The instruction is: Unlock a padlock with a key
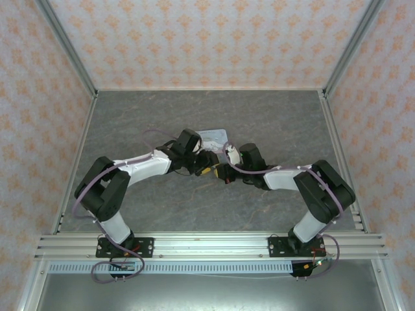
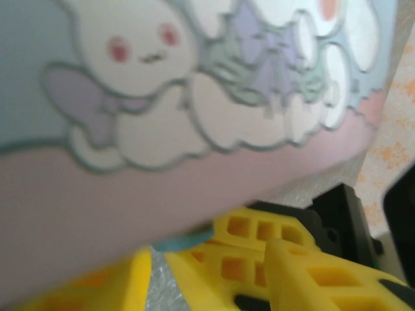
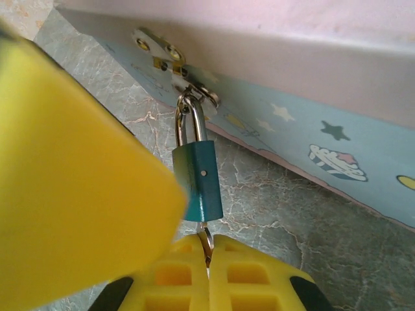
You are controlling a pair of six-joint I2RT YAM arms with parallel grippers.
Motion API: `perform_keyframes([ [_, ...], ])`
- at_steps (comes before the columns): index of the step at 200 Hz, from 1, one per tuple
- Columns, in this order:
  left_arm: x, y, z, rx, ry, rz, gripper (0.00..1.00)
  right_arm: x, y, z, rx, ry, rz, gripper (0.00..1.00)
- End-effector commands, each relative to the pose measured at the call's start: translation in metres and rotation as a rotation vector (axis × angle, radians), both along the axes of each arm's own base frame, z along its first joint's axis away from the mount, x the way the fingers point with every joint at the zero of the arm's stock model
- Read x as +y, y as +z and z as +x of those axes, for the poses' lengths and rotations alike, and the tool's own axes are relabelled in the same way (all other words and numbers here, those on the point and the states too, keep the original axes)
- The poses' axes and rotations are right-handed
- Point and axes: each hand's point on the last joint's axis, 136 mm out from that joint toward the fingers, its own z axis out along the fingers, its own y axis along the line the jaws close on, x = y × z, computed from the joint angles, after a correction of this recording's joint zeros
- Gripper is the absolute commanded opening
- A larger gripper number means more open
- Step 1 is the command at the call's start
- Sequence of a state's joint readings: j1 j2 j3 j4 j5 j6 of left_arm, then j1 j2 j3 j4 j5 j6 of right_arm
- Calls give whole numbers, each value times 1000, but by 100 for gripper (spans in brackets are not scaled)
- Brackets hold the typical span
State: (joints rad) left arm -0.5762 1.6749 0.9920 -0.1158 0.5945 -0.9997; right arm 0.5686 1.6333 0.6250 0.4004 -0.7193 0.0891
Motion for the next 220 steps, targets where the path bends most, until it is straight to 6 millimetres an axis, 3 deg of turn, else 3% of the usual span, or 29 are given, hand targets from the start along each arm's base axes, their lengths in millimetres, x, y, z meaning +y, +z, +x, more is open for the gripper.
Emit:
perform_keyframes([
  [1,6,36,-3,-77,-10,-17,55,9,2,-3,16,10,45,0],
  [42,39,42,-7,-116,77,5,62,14,3,-4,121,-29,91,0],
  [63,46,41,-5,-141,148,-42,62,19,9,-2,177,-71,151,0],
  [113,50,36,-2,-188,320,-238,58,20,18,5,272,-193,265,0],
  [220,29,16,10,-200,329,-293,45,22,22,4,333,-223,283,0],
])
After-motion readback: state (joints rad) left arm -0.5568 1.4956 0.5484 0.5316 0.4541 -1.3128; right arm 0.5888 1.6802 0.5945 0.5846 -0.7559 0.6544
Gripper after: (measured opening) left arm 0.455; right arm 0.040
